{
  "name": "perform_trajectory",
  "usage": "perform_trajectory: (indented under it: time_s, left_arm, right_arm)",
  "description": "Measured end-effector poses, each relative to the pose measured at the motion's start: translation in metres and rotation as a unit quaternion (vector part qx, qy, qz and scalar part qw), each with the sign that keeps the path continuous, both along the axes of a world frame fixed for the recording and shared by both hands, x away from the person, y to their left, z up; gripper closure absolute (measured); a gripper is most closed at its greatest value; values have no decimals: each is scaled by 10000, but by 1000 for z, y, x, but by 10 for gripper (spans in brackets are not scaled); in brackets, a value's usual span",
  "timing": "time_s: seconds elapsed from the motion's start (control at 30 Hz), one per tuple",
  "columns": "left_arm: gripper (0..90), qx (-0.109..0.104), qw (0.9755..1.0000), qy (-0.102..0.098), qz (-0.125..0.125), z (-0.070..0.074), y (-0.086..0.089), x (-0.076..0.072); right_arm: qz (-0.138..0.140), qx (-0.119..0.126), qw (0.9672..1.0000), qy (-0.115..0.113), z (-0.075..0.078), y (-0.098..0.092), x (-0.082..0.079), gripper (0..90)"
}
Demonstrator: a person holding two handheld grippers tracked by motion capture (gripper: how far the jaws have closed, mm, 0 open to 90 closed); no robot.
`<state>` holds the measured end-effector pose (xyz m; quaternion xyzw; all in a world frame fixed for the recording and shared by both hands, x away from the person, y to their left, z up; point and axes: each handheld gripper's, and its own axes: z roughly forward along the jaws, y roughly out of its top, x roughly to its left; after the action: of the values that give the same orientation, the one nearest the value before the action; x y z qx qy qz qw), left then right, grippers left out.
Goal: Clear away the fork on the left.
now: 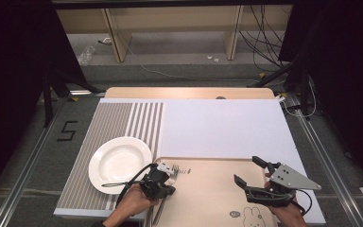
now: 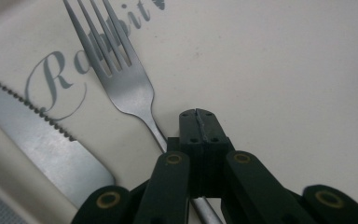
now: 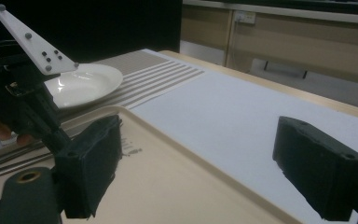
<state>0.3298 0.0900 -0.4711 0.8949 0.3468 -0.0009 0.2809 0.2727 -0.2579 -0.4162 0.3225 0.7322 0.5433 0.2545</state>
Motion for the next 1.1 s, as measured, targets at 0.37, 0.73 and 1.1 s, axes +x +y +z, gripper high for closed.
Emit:
perform_trajectory:
  time_s: [0.37,0.73,1.1]
  left_arm:
    - [895,52,9999,-10,128,1,7,4]
    - [895,76,9995,-20,307,2,13,7]
    - [630,-584,9971,-77,483,19,19,5]
  right_arm:
    - [5,2,10000,-12,0,0,0,163]
    - [20,4,10000,-15,0,0,0,163]
    - [9,7,10000,2,0,0,0,163]
